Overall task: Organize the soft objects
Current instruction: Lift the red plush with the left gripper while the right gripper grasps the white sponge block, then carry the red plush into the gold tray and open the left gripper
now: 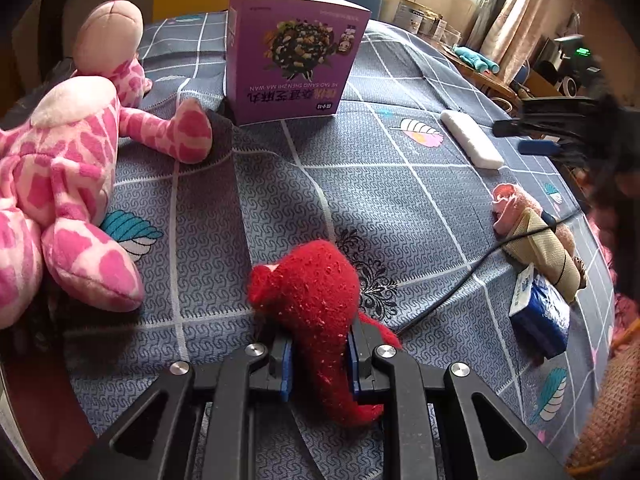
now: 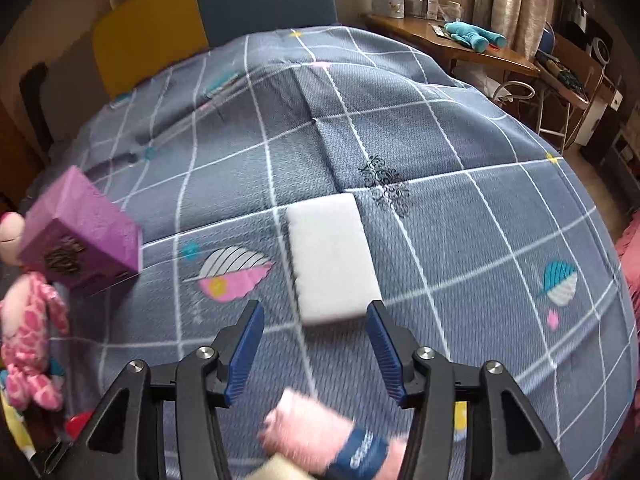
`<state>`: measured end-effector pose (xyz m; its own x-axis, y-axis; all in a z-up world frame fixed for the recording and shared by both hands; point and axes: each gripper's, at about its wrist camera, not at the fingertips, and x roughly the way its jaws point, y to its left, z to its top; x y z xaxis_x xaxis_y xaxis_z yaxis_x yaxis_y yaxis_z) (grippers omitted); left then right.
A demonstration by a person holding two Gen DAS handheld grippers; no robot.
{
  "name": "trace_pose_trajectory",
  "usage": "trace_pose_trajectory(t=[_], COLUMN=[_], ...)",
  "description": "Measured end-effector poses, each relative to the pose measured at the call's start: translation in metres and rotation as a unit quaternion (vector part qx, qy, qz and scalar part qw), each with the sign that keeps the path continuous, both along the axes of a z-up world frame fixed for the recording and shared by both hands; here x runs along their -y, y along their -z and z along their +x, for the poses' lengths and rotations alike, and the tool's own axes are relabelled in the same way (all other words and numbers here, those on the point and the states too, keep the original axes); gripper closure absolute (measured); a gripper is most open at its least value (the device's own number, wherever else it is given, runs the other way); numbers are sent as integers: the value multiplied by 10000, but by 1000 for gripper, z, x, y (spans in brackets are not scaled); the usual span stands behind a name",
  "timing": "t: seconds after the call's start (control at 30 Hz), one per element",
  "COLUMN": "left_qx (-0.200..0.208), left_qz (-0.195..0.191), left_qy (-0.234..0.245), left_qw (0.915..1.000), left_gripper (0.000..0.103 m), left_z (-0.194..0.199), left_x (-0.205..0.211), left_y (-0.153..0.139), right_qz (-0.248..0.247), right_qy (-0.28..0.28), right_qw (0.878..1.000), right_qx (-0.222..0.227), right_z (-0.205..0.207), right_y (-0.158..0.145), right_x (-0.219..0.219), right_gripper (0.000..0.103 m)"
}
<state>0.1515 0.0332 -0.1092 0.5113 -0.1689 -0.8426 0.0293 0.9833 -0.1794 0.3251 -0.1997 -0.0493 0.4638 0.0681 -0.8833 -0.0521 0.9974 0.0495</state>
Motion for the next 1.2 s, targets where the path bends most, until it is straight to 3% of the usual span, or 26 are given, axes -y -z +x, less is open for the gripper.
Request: trace_pose_trajectory(t=[0.4, 0.53, 0.7, 0.87, 1.03, 1.2], left_qx=[23, 34, 111, 106, 42, 288], left_qz=[-275, -299, -193, -174, -94, -82], left_qy=[-145, -157, -157, -134, -171, -170], left_qw=[9995, 9994, 9996, 9997, 9998, 9994], left_gripper=[82, 82, 82, 82, 83, 83], left_z=[-4, -5, -7, -7, -7, -27], left_x=[-7, -7, -4, -4, -5, -8], left_y=[0, 0, 0, -1, -7, -30], right_qz=[-721, -736, -360, 180, 216, -19], right_qy=[-73, -203, -620, -1161, -1604, -1742], right_qw=[9966, 9963, 9974, 9927, 9848, 9813], right_qx=[-388, -383, -98, -276, -627, -820], right_z=[47, 47, 20, -22, -74, -104], right_y=[37, 44, 21, 9, 21, 51], right_x=[-11, -15, -30, -51, -77, -92], right_gripper=[41, 49, 50, 49, 49, 48])
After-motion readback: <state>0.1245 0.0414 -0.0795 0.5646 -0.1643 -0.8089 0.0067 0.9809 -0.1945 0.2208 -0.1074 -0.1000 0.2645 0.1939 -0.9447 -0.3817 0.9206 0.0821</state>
